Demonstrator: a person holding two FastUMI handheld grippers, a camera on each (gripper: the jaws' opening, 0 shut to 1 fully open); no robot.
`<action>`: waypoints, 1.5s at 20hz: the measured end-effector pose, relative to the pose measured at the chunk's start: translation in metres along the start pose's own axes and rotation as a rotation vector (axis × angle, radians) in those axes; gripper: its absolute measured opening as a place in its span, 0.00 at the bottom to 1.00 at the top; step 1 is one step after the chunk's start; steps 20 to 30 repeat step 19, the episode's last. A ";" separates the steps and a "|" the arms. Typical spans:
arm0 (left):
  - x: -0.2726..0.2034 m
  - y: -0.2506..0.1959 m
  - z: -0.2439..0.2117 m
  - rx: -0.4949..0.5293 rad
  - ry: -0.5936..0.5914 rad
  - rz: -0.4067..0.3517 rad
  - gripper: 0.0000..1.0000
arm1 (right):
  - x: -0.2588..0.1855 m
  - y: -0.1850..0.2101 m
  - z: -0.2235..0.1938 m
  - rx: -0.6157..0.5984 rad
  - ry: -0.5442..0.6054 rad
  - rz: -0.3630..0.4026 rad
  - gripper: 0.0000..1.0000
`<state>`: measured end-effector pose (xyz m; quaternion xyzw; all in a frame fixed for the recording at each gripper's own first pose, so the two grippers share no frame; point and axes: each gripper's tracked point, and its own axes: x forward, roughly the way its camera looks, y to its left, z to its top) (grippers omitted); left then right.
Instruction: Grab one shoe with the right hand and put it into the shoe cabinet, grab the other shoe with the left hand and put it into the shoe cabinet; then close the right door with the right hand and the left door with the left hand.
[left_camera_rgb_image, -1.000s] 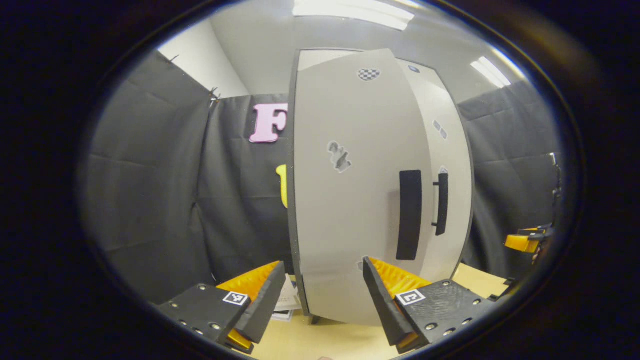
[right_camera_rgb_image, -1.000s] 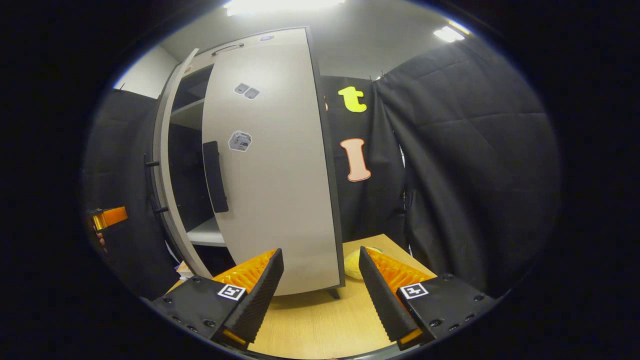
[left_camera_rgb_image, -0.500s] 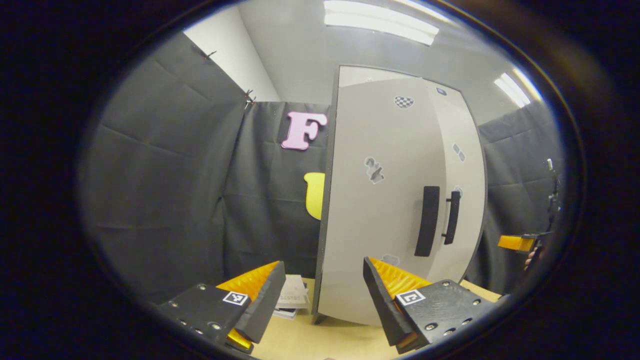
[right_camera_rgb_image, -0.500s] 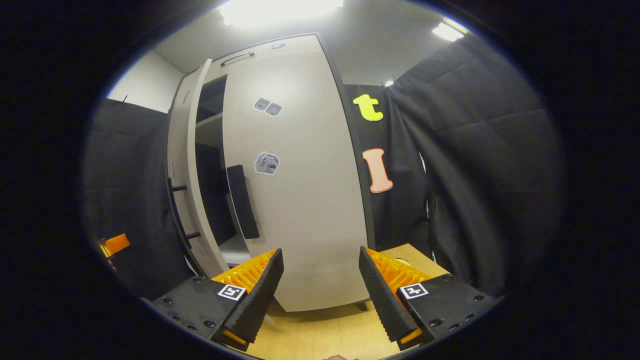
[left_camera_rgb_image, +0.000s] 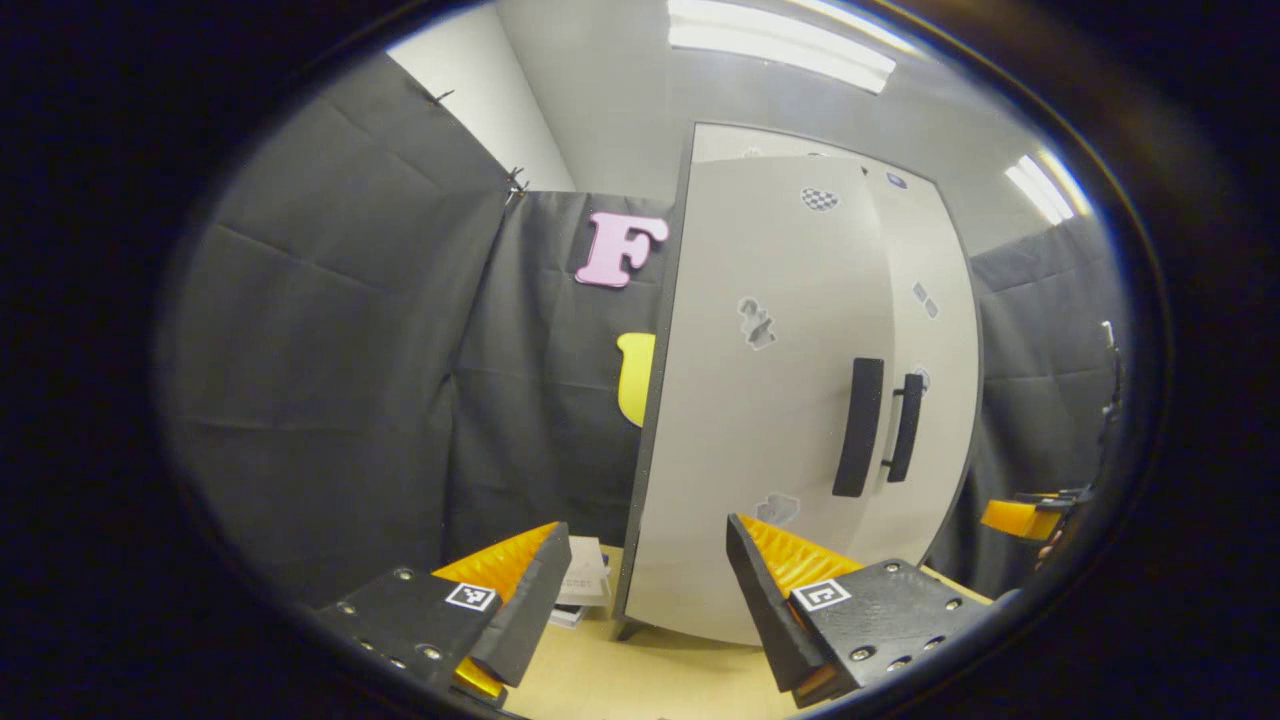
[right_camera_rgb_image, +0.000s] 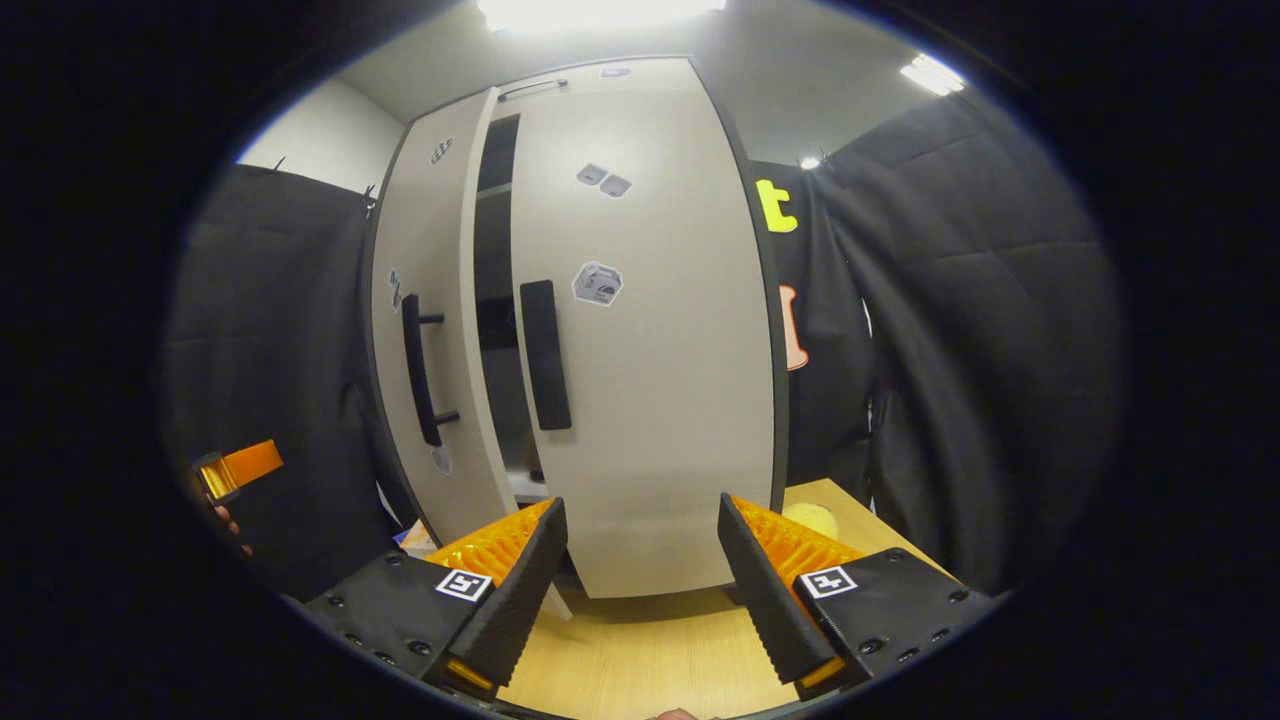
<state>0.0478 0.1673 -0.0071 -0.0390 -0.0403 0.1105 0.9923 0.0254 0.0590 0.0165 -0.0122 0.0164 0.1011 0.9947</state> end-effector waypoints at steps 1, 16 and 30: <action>-0.001 -0.003 -0.003 -0.014 0.002 0.001 0.94 | 0.000 0.002 -0.005 -0.015 0.012 -0.005 0.96; -0.001 -0.014 -0.041 -0.037 0.065 -0.050 0.90 | 0.008 0.006 -0.005 0.019 0.027 -0.008 0.96; 0.003 -0.016 -0.040 -0.012 0.049 -0.066 0.90 | 0.010 0.004 -0.003 0.031 0.028 -0.024 0.92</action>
